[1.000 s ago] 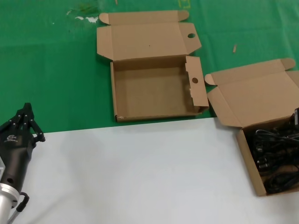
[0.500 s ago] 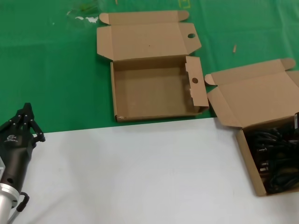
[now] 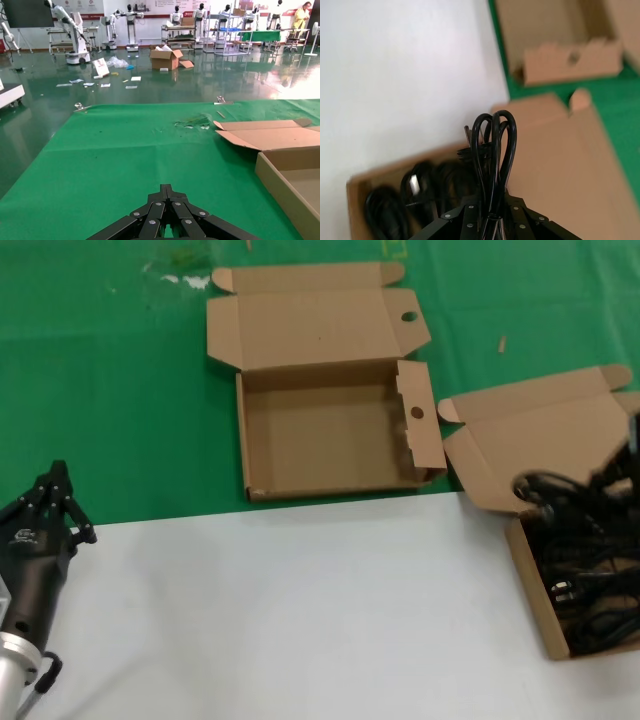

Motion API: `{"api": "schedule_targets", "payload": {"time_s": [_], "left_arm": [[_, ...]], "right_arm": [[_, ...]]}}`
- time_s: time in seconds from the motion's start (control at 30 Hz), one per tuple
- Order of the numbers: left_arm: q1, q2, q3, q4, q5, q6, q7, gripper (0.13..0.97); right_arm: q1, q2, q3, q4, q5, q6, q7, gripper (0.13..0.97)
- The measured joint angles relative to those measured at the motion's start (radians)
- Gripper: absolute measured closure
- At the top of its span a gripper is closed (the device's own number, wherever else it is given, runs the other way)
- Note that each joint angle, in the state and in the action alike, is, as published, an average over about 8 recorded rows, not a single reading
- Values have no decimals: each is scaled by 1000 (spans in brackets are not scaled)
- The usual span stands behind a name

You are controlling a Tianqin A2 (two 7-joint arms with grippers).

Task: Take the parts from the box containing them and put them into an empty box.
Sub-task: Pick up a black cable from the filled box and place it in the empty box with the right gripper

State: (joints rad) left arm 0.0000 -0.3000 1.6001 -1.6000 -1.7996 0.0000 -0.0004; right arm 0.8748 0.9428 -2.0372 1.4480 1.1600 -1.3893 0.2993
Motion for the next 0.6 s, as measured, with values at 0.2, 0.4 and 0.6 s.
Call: {"api": "schedule_targets", "payload": {"time_s": [0.2,0.4,0.6], "left_arm": [[0,0,0,0,0,0,0,957],[0,0,0,0,0,0,0,957],[0,0,0,0,0,0,0,957]], "right_arm": [[133,-81,-17,70,12,-71,46,892],[251,-232,-76,62,-37,-58,49,892],[313,-388,-155,-40,-116,16,-12,892]]}}
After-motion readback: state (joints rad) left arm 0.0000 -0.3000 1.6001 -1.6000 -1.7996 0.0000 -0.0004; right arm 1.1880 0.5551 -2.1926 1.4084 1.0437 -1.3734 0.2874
